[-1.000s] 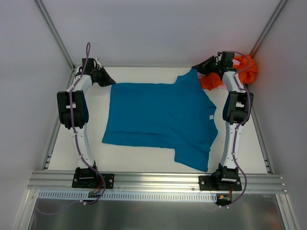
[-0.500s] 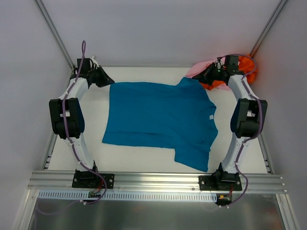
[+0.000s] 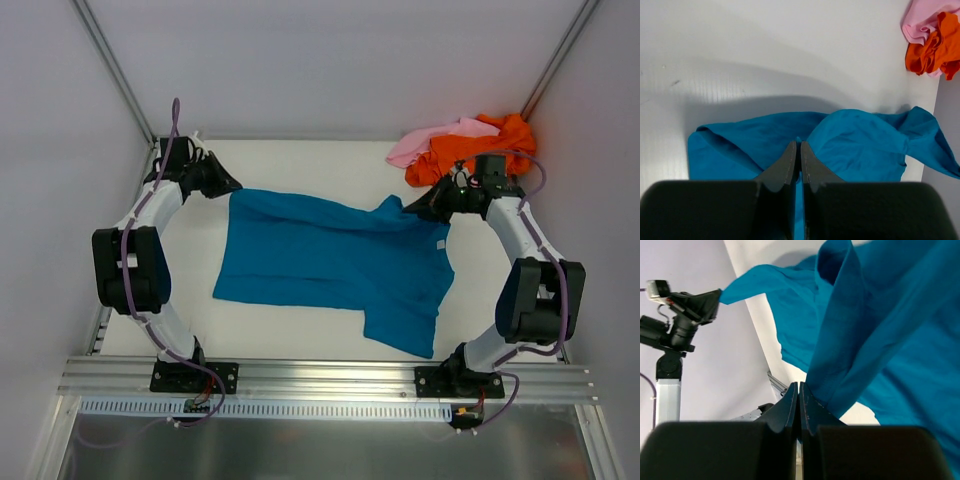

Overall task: Fold and stack the t-shirts
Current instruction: Flatten out the tshirt

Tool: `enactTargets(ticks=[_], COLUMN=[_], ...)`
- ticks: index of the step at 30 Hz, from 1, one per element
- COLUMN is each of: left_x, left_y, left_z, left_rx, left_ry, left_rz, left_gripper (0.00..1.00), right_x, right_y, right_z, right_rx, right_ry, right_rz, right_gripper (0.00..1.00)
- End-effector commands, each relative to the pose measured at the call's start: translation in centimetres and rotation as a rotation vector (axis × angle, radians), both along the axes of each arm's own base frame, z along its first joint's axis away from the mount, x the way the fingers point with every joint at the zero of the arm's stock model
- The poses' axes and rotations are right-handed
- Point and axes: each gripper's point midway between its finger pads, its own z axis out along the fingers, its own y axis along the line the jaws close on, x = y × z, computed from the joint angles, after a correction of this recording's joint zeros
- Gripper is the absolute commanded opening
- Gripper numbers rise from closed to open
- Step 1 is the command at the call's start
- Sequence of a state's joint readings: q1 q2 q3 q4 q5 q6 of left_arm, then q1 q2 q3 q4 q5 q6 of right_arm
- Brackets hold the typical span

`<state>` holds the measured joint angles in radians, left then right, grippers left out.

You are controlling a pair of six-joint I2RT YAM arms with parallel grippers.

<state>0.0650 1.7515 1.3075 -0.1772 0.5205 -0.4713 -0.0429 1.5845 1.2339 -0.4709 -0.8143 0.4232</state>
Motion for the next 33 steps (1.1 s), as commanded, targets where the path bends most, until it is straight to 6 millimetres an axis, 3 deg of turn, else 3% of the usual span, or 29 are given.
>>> enactTargets(ticks=[1,6,8,9,10,11,12,13,14,15,16,17,18,19,20,22,24,26,29,33], left_x=[-0.6,-0.5,-0.1,0.1,0.5,0.8,1.5,1.8,2.3,3.0,3.4,4.0,4.8,5.3,6.3,7.3,8.4,9.1,9.8,10.0], left_y=[-1.0,-1.0,-0.9,-0.9,-0.8,-0.8,-0.8,-0.7,-0.6,-0.4,-0.4,-0.2,-0.2,-0.1,0.0,0.0,0.0,-0.1,0.1,-0.4], left_z=[2.7,3.0,3.2,2.9,3.2,3.2,3.3,3.3,2.7,3.2,3.2,2.2,2.8,2.8,2.6,1.3,1.8,1.0,1.1,3.2], left_rx=[-0.008,-0.001,0.006,0.008,0.009,0.010,0.011,0.013,0.020,0.025,0.028,0.030,0.031,0.032,0.028,0.017,0.010,0.002,-0.002,-0.013], left_ry=[-0.081,-0.091,-0.091,-0.084,-0.093,-0.093,-0.096,-0.098,-0.088,-0.103,-0.104,-0.088,-0.106,-0.108,-0.105,-0.079,-0.090,-0.077,-0.085,-0.131], left_rz=[-0.033,-0.036,-0.036,-0.035,-0.032,-0.031,-0.032,-0.029,-0.025,-0.020,-0.017,-0.012,-0.012,-0.008,0.000,0.011,0.015,0.021,0.026,0.001], left_gripper=[0.00,0.00,0.00,0.00,0.00,0.00,0.00,0.00,0.00,0.00,0.00,0.00,0.00,0.00,0.00,0.00,0.00,0.00,0.00,0.00], right_x=[-1.6,0.5,2.8,4.1,6.1,7.4,9.0,11.2,12.5,14.1,15.2,17.0,18.0,19.2,20.7,22.2,23.3,24.4,25.2,25.3], right_y=[-0.1,-0.3,-0.4,-0.5,-0.6,-0.6,-0.7,-0.7,-0.7,-0.7,-0.6,-0.6,-0.6,-0.6,-0.5,-0.5,-0.4,-0.5,-0.7,-1.2], right_z=[-0.3,-0.8,0.7,-0.3,1.6,2.0,0.5,2.8,2.9,0.7,0.6,2.2,1.8,-0.4,-0.7,-1.1,-1.2,-2.0,-1.5,1.2], right_rx=[-0.020,-0.030,-0.037,-0.037,-0.034,-0.031,-0.028,-0.021,-0.018,-0.007,0.008,0.013,0.022,0.032,0.055,0.079,0.103,0.127,0.151,0.163], right_ry=[-0.015,-0.012,-0.058,-0.035,-0.086,-0.099,-0.067,-0.130,-0.136,-0.090,-0.085,-0.136,-0.135,-0.097,-0.102,-0.119,-0.123,-0.123,-0.158,-0.210], right_rz=[0.021,0.015,0.008,0.004,-0.004,-0.008,-0.013,-0.022,-0.026,-0.028,-0.038,-0.042,-0.045,-0.051,-0.066,-0.080,-0.099,-0.119,-0.123,-0.125], right_gripper=[0.01,0.00,0.01,0.00,0.00,0.01,0.01,0.01,0.01,0.00,0.00,0.01,0.01,0.00,0.00,0.00,0.00,0.01,0.00,0.00])
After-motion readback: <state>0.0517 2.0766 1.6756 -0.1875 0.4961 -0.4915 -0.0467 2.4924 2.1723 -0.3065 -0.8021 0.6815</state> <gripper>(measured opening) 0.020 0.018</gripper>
